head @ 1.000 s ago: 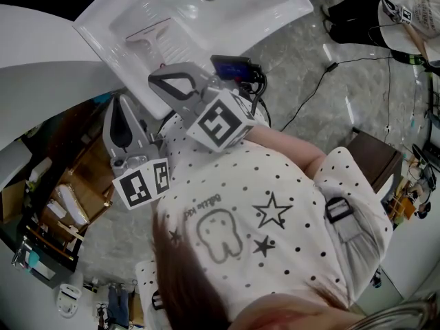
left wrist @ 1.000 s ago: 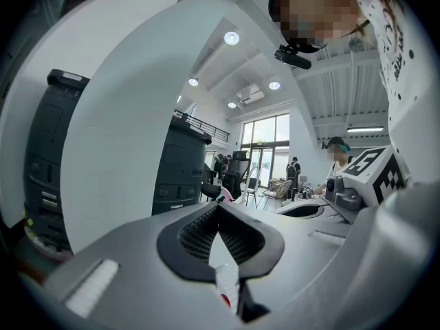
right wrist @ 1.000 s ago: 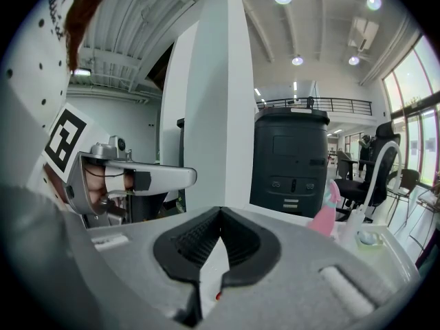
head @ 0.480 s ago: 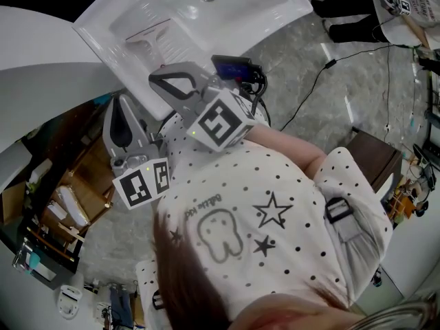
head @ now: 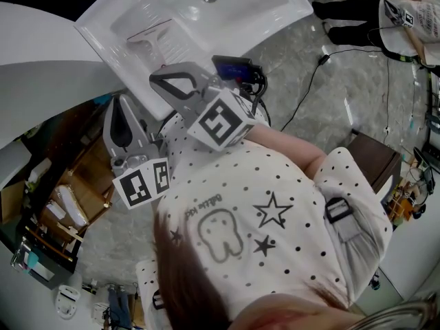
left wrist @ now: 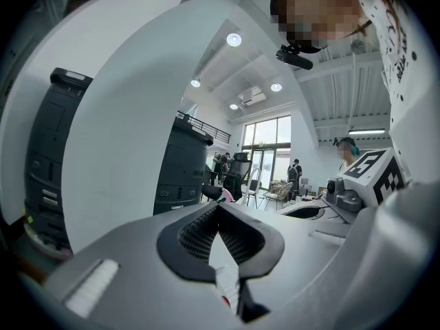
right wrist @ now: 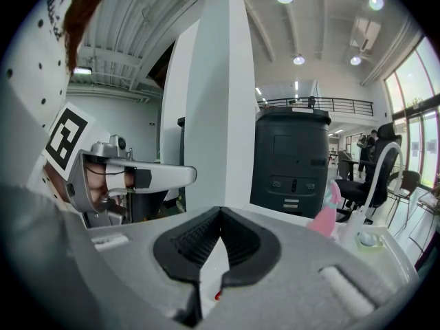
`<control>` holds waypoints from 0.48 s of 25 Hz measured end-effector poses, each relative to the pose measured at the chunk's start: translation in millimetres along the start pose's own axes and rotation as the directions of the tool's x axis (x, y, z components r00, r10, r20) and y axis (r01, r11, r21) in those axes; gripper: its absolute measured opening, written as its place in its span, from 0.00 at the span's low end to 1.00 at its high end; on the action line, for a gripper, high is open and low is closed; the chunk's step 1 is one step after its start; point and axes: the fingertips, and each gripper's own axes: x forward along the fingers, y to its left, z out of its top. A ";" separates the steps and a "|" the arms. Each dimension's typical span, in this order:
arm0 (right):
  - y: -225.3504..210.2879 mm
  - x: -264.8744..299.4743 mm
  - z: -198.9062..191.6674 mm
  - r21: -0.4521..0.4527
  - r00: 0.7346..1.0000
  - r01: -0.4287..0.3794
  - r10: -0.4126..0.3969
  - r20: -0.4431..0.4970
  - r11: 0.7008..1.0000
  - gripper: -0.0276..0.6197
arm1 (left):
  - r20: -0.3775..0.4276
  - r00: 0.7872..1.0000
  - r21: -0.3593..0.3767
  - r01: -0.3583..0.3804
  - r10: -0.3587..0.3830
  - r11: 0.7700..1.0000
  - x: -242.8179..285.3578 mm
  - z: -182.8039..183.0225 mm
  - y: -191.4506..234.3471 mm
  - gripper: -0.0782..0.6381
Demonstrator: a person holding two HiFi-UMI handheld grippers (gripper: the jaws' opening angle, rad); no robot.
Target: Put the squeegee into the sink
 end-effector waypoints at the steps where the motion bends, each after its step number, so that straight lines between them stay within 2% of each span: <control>1: 0.0 0.3 0.0 -0.001 1.000 -0.001 0.001 0.001 1.000 0.04 | 0.000 1.000 0.002 0.001 -0.001 1.000 0.2 0.1 -0.2 0.09; 12: 0.6 2.6 2.1 -0.002 1.000 0.002 -0.002 0.007 1.000 0.04 | 0.000 1.000 0.013 0.005 -0.005 1.000 0.5 0.8 0.7 0.09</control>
